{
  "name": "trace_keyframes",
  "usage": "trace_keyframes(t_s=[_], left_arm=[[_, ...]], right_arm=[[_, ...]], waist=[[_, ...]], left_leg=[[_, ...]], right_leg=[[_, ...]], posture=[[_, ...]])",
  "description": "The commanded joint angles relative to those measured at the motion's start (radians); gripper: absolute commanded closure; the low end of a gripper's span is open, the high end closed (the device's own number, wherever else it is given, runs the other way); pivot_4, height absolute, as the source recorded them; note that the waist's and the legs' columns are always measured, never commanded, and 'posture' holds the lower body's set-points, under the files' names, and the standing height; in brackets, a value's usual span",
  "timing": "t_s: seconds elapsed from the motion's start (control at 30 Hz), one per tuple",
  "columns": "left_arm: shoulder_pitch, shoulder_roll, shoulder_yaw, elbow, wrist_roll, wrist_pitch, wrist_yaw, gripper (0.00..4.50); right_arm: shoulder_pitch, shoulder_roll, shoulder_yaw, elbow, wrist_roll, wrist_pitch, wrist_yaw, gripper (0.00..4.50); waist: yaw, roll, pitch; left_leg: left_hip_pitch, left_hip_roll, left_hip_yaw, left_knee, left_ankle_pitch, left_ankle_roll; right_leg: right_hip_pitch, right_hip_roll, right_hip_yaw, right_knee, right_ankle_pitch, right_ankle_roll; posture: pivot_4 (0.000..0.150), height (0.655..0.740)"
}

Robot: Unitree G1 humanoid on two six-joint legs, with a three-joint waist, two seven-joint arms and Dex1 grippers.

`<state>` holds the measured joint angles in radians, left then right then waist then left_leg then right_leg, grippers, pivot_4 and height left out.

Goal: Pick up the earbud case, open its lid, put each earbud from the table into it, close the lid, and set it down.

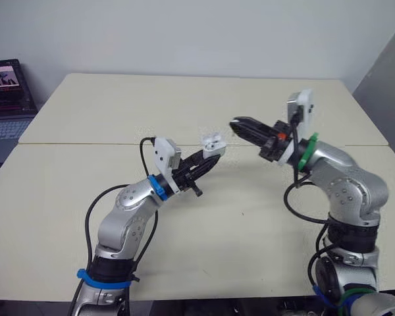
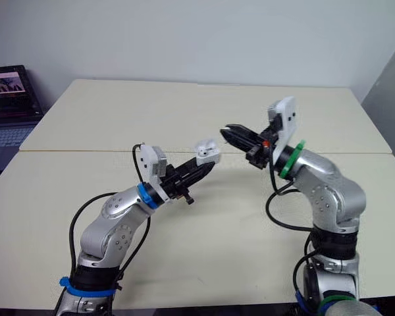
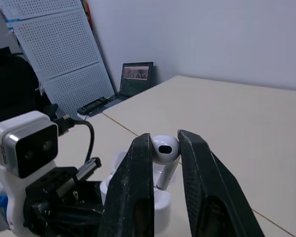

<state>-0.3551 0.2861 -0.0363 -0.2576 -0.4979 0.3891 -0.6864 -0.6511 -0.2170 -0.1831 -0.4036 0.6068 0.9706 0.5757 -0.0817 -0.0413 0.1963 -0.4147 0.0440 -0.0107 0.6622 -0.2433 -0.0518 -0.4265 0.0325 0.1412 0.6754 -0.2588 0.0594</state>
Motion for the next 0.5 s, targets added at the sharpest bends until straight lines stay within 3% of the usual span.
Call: trace_keyframes(t_s=[0.03,0.5], left_arm=[[-0.038,-0.006,0.004,-0.022,-0.04,0.017,-0.011,3.77],[-0.084,-0.009,0.009,-0.008,-0.057,0.034,-0.017,3.77]], right_arm=[[-0.017,0.018,0.01,-0.053,0.027,-0.018,-0.068,4.11],[0.081,-0.046,0.102,-0.04,-0.011,-0.143,-0.077,4.11]], waist=[[0.0,0.0,0.0],[-0.002,0.0,0.0]], left_leg=[[0.0,0.0,0.0,0.0,0.0,0.0],[-0.001,0.0,-0.004,0.0,0.0,0.0]], right_leg=[[0.0,0.0,-0.001,0.0,0.0,0.0],[0.001,0.0,-0.005,0.0,-0.001,0.0]], posture=[[0.15,0.74],[0.15,0.74]])
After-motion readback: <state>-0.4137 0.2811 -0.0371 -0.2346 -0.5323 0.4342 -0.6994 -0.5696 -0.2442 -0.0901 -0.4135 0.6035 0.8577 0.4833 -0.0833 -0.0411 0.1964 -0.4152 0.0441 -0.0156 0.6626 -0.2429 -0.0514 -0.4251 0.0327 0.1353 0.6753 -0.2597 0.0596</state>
